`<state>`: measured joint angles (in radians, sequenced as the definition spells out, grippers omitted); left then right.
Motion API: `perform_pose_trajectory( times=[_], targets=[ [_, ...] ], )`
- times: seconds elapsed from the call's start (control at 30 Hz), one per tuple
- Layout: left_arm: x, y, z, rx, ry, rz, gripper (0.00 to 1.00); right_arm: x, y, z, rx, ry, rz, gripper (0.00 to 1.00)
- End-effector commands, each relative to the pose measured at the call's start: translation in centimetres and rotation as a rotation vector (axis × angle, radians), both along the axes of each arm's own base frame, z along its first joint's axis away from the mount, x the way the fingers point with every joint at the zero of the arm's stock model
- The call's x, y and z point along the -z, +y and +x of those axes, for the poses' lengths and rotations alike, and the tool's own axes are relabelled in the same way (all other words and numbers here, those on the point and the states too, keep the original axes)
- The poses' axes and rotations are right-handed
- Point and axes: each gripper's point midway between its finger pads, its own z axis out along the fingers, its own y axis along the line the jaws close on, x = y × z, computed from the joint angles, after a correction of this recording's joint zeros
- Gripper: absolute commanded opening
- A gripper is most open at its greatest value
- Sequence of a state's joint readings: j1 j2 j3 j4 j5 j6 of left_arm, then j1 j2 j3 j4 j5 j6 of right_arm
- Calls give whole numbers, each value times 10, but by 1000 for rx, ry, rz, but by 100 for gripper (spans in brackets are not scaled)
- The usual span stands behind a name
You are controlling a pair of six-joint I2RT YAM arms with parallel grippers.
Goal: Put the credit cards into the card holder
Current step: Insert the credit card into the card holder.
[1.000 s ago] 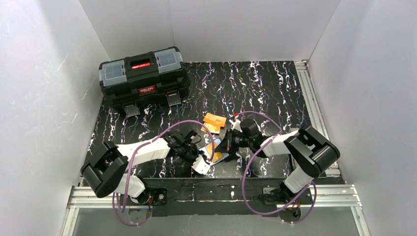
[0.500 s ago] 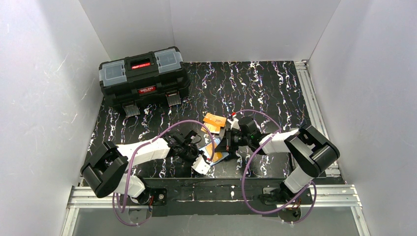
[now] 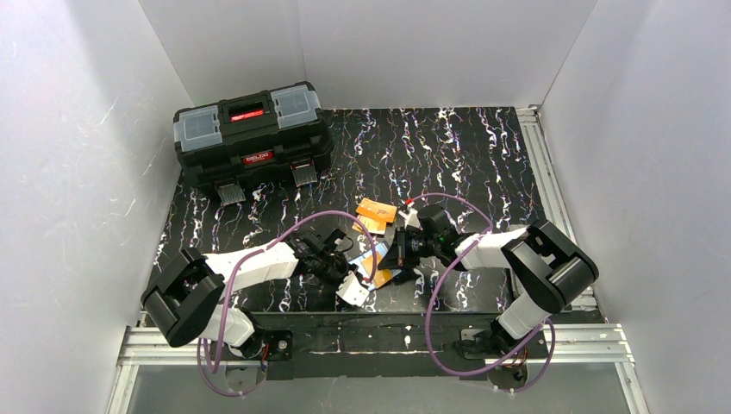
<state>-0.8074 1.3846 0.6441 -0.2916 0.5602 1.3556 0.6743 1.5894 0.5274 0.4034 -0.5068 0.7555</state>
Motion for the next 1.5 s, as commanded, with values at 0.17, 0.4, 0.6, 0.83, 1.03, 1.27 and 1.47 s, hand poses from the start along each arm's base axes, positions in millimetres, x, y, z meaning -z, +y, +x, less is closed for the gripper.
perform_pose_trajectory(
  times=[0.17, 0.4, 0.6, 0.83, 1.03, 1.27, 1.47],
  targets=[
    [16, 20, -8, -31, 37, 107, 19, 10, 0, -5, -68, 18, -43, 1],
    [18, 22, -9, -23, 31, 110, 20, 11, 10, -4, -119, 35, -19, 1],
    [18, 21, -9, -18, 28, 108, 20, 14, 15, -4, -142, 49, -13, 1],
    [19, 22, -10, -9, 29, 109, 19, 20, 9, 7, -158, -41, -97, 1],
    [18, 23, -12, -1, 36, 110, 18, 15, 10, 26, -181, -144, -140, 1],
    [18, 24, -16, 16, 46, 113, 17, 3, 25, 38, -244, -196, -117, 1],
    [18, 26, -18, 28, 48, 119, 16, 11, 24, 30, -279, -172, -113, 1]
  ],
)
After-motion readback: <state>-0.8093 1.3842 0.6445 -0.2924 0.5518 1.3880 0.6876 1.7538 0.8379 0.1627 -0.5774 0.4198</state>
